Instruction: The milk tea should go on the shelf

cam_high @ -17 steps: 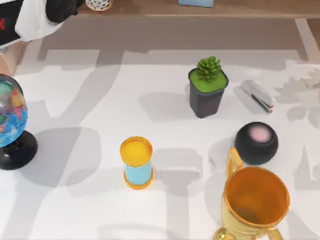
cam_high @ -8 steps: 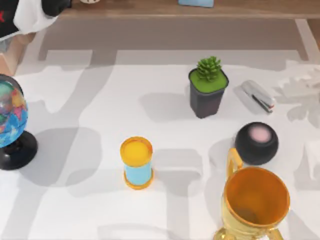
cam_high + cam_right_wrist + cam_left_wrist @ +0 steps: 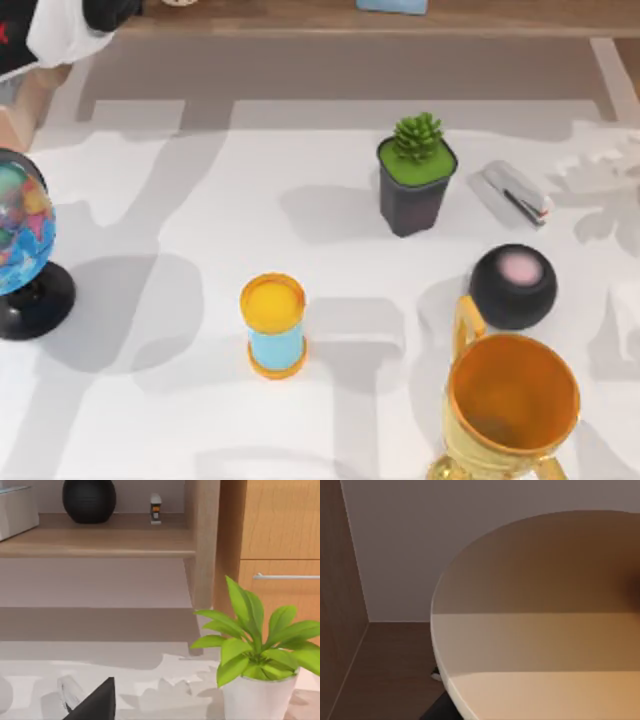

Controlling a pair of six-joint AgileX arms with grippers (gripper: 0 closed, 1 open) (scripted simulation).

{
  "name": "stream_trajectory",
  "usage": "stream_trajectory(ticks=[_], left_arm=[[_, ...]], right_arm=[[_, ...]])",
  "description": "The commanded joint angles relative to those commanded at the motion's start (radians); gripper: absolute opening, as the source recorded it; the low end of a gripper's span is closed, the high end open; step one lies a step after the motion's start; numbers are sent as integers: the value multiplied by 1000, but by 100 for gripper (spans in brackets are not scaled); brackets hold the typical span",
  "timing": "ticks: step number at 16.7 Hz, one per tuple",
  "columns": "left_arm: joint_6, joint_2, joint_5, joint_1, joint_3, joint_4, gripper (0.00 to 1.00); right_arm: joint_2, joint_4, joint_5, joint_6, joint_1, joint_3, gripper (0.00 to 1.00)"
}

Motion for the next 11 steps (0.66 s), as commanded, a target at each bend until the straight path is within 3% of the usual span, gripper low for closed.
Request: stream_trajectory(ticks=[5,11], left_arm=[[0,0,0,0,0,0,98],[0,0,0,0,0,0,100]], right_arm=[[0,0,0,0,0,0,100],[0,0,0,0,0,0,100]])
